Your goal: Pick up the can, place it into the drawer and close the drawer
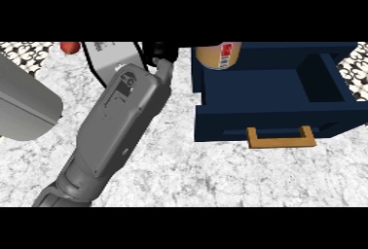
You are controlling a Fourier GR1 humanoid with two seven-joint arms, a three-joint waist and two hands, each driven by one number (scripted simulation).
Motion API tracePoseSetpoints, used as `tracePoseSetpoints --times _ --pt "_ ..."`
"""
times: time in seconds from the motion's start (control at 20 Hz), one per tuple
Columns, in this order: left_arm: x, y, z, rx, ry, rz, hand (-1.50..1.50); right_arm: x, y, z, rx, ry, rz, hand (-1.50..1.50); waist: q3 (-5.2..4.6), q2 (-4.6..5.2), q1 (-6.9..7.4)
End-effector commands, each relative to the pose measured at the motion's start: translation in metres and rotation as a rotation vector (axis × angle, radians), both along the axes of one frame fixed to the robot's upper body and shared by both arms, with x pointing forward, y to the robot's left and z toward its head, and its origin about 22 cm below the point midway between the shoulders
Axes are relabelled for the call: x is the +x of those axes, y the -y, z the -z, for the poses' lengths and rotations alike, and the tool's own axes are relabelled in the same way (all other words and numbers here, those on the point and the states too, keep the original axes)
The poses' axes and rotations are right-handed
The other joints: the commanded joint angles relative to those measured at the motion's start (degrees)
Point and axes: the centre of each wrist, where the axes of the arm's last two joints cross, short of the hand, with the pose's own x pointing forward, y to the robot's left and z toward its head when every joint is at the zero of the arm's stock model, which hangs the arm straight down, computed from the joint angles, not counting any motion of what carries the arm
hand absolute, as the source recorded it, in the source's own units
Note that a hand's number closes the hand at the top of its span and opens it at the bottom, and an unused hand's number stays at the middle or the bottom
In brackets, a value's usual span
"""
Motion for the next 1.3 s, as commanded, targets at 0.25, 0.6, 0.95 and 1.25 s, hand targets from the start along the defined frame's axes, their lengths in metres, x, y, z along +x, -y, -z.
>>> tracePoseSetpoints --times 0.25,0.6,0.95,1.25 --pt "0.014 0.038 -0.012 0.038 -0.013 0.002 1.5 0.003 -0.011 -0.014 0.0 0.001 -0.02 -1.5 -0.01 0.27 -1.04" --pt "0.012 0.06 -0.033 0.045 -0.039 0.027 1.5 0.009 0.0 -0.003 0.002 0.016 0.001 -1.5 0.02 0.14 -0.75" --pt "0.017 0.056 0.011 0.077 -0.073 0.001 1.5 0.018 -0.012 -0.007 0.001 0.031 -0.018 -1.5 0.02 0.31 -1.46" --pt "0.021 0.066 -0.001 0.086 -0.097 -0.032 1.5 0.011 0.003 -0.003 0.001 0.002 -0.058 -1.5 0.1 0.53 -3.2"
